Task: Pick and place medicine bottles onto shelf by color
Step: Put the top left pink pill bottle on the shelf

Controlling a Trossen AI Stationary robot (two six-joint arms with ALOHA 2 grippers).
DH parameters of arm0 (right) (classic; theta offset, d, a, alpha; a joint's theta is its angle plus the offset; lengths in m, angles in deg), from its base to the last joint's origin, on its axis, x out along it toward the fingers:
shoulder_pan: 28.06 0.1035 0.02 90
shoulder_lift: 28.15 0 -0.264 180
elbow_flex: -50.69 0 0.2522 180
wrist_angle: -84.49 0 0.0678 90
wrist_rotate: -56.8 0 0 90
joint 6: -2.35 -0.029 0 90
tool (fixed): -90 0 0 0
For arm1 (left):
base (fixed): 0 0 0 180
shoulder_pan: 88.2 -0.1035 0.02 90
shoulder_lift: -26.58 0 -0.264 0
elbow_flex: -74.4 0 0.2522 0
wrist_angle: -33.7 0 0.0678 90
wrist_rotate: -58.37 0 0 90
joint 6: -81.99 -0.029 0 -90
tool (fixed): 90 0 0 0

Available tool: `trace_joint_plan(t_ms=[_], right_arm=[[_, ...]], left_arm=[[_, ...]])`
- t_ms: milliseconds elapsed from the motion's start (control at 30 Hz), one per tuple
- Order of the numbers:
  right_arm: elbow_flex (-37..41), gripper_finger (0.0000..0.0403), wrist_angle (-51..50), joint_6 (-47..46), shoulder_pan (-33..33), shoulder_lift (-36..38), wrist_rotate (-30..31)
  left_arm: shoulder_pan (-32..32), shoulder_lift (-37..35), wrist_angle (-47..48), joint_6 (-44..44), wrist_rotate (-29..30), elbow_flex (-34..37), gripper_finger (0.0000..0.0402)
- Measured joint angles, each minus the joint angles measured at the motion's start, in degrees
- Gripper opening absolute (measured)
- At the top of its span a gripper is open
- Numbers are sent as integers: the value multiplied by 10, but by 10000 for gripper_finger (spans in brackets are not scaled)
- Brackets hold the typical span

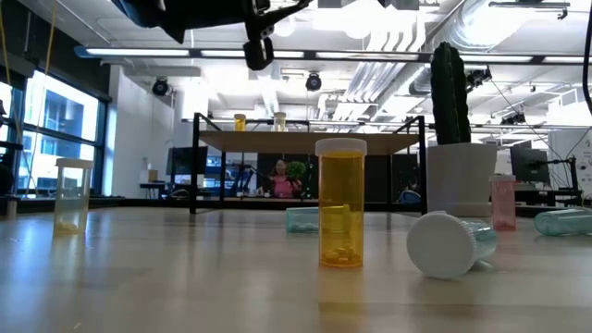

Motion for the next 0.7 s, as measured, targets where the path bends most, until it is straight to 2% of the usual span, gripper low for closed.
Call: trace_joint_plan(t_ms=[267, 400, 700], right_arm=[[0, 92, -2, -88, 0, 0, 13], [0, 92, -3, -144, -4, 0, 32], [0, 92, -3, -326, -45, 0, 47]], left_arm=[[-41, 0, 0, -80, -6, 0, 207], [-73, 0, -1, -146, -28, 0, 207], [-127, 0, -4, -278, -28, 0, 204]])
